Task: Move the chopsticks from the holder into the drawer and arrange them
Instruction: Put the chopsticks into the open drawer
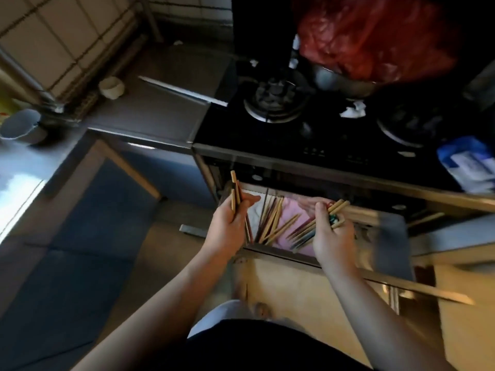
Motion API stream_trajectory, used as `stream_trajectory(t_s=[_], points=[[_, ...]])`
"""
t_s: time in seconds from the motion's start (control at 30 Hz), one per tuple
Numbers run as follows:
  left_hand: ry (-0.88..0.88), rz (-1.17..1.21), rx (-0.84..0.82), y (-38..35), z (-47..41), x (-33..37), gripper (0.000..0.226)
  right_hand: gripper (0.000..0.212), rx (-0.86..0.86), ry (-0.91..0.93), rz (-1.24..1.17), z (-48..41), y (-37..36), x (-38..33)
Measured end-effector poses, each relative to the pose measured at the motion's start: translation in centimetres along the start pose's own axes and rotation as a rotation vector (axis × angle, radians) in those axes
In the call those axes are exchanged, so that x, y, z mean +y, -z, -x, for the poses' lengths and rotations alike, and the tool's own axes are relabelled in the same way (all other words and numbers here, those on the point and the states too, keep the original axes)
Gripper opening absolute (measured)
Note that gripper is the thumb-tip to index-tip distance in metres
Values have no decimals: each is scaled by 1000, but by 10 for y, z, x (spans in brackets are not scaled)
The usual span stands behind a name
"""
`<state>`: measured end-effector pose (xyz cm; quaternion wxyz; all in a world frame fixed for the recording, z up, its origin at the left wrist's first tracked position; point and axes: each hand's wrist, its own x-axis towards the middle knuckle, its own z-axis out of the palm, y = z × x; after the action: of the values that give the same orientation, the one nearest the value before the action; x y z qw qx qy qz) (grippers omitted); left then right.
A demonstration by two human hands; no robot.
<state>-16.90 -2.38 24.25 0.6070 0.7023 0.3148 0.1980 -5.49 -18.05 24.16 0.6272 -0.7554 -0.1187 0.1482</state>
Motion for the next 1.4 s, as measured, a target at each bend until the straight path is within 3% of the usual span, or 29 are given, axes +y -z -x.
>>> stream_trajectory(t_s=[0.17, 0.3, 0.43, 0.57, 0.87, 1.0, 1.13, 1.3, 1.4], points=[[83, -25, -153, -22, -47, -9, 21, 25, 187, -87, 124, -22, 0, 7], [168, -50, -233, -31, -90, -30, 20, 40, 261, -163, 178, -51, -17, 4], [232, -155, -318, -38, -122, -63, 18, 28, 270, -151, 158, -83, -35, 35], [312, -172, -365, -51, -146, -109, 20, 40, 188, -221, 168, -106, -53, 90], [459, -299, -417, -98, -169, -238, 25, 20, 57, -474, 257, -138, -76, 208], [523, -278, -441, -119, -183, -285, 24, 29, -7, -506, 376, -158, -79, 256], [518, -338, -432, -133, -200, -325, 10, 30, -194, -556, 462, -187, -90, 302], [495, -521, -430, -142, -220, -362, 2, 27, -259, -595, 633, -217, -106, 354], [442, -628, -384, -142, -224, -377, 13, 34, -337, -645, 621, -225, -114, 374]])
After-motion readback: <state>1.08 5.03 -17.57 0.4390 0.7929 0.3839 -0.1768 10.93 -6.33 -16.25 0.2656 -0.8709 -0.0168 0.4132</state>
